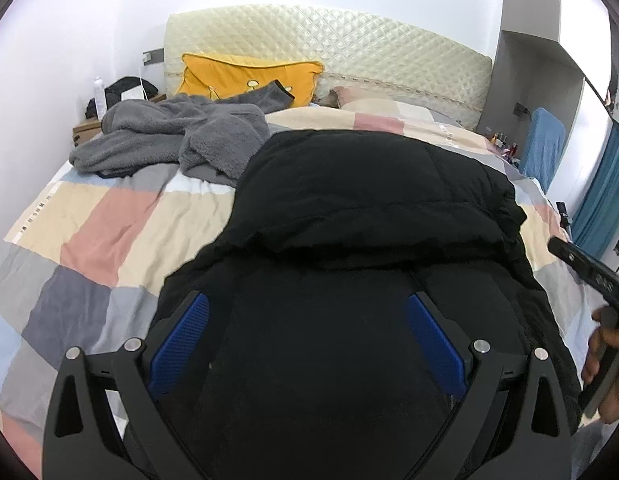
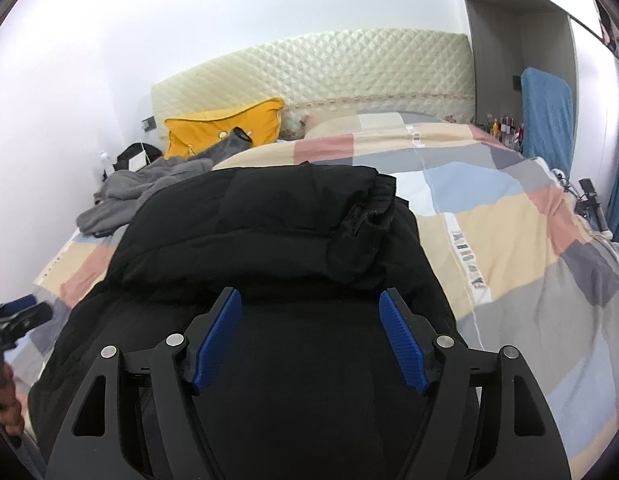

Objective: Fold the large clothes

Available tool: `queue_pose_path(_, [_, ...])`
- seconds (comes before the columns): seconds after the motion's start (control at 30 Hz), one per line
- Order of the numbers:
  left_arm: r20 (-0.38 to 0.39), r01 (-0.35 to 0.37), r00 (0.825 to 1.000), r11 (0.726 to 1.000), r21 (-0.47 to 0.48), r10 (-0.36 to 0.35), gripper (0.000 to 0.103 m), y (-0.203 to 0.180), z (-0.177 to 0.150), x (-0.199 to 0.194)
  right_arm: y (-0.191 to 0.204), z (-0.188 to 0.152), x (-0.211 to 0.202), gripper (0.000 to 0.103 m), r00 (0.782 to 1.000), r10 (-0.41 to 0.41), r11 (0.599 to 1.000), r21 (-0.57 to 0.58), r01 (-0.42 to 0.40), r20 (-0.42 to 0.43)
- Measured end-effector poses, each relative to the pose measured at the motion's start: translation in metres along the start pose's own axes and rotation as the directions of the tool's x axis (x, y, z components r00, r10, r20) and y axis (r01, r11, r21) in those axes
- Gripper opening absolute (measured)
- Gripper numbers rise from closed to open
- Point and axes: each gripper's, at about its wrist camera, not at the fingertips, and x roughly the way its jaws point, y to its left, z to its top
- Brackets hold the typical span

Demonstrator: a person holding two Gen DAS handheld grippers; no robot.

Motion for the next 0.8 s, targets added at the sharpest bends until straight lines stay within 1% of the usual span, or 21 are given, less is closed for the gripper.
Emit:
queue_pose_path(0.17, [-0.010, 0.009, 1.000, 1.000, -0.006, -0.009, 0.099, -0.002, -0.004, -0.005, 0.008, -0.017, -0.034, 0.071, 1.000, 0.020, 1.000, 0.001, -0.020, 0.023])
queue_pose_path(0.23, [-0.006, -0.010, 1.000, 1.000, -0.005, 0.010, 0.099, -0.002, -0.003, -0.009, 0.009, -0.018, -0.041, 0.071, 0.999, 0.031, 0.999, 0.021, -0.032, 0.023])
queue_pose_path(0.27, [0.000, -0.021, 1.000, 1.000, -0.005, 0.021, 0.099, -0.001, 0.000, -0.012, 0.009, -0.017, -0.045, 0.071, 0.999, 0.039, 0.999, 0.031, -0.039, 0.020])
queue_pose_path(0.33, [0.012, -0.001, 1.000, 1.000, -0.027, 0.002, 0.099, 0.002, 0.005, -0.019, 0.012, -0.013, -0.053, 0.071, 0.999, 0.039, 0.999, 0.032, -0.040, 0.023])
queue_pose_path(0.4, [0.024, -0.001, 1.000, 0.999, -0.035, 0.002, 0.099, 0.005, 0.007, -0.027, 0.015, -0.008, -0.067, 0.071, 0.998, 0.056, 0.998, 0.032, -0.057, 0.036])
queue_pose_path(0.47, [0.034, -0.007, 0.999, 1.000, -0.023, 0.007, 0.099, 0.004, 0.007, -0.034, 0.016, -0.002, -0.080, 0.071, 0.997, 0.066, 0.997, 0.039, -0.068, 0.037])
queue_pose_path(0.53, [0.047, -0.034, 0.998, 0.999, -0.008, 0.034, 0.099, 0.002, 0.006, -0.041, 0.015, 0.004, -0.092, 0.071, 0.997, 0.067, 0.997, 0.039, -0.068, 0.031])
queue_pose_path(0.6, [0.048, -0.039, 0.998, 0.999, 0.010, 0.039, 0.099, 0.000, 0.008, -0.047, 0.013, 0.007, -0.105, 0.071, 0.997, 0.066, 0.997, 0.034, -0.067, 0.030])
queue_pose_path(0.7, [0.057, -0.009, 0.998, 1.000, 0.010, 0.009, 0.099, -0.002, 0.015, -0.067, 0.006, 0.019, -0.126, 0.071, 0.998, 0.052, 0.998, 0.016, -0.053, 0.033])
queue_pose_path(0.8, [0.072, 0.002, 0.997, 0.999, 0.033, -0.004, 0.099, -0.002, 0.021, -0.088, -0.006, 0.028, -0.145, 0.071, 0.998, 0.058, 0.998, 0.009, -0.058, 0.020])
